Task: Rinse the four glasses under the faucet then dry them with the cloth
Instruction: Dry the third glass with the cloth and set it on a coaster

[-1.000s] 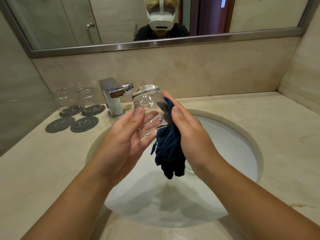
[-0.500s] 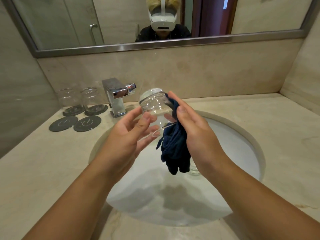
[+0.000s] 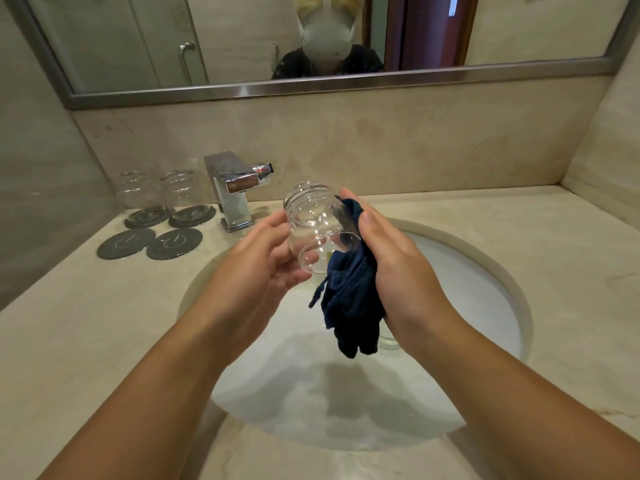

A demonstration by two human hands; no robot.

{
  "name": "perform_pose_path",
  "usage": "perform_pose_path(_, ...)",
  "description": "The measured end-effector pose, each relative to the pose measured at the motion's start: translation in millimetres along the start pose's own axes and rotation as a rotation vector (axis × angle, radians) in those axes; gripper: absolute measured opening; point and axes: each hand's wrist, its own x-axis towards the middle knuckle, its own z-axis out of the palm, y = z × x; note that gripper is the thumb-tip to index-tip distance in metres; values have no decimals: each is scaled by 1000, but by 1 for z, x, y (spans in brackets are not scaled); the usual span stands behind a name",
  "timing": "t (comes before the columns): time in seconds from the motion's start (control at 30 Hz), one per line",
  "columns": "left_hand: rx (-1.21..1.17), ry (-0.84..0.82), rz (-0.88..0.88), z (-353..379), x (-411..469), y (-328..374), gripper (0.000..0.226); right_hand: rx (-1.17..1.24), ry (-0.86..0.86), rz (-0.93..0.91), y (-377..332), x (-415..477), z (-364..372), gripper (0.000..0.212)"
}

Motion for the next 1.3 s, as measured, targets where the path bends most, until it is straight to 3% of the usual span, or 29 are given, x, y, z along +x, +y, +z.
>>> perform_pose_path(0.3,-49,-33,-62,-5,-3,-5,60,-235,-94,-82,-3,-2,0,37)
perform_pose_path(0.4,-93,-55,-77,-2,-3,-4,64,-228,-15,-66,-7,0,-3,36)
perform_pose_path(0.53,-145,41,-50,3,-4,-1,58,-145,191,12,-13,3,-9,30)
perform_pose_path(0.6,-154,101,-33,3,-4,-1,60,-9,223,17,-18,2,-10,18)
perform_pose_path(0.67,-159,141,-16,2,-3,-1,63,44,204,-41,-23,-1,-11,21)
perform_pose_path(0.77,-154,158,12,4,-3,-2,64,-26,114,-162,-25,-7,-4,24)
perform_pose_path(0.93,-161,88,62,7,-5,-4,65,-357,67,-330,-11,-20,11,23)
perform_pose_path(1.07,-98,53,103,8,-6,-5,76,-283,146,-265,-8,-21,12,19)
perform_pose_path(1.2,-105,62,143,11,-5,-7,90,-425,208,-275,-4,-13,8,11)
perform_pose_path(1.3,-68,54,181,14,-6,-7,84,-433,176,-233,-1,-12,7,13)
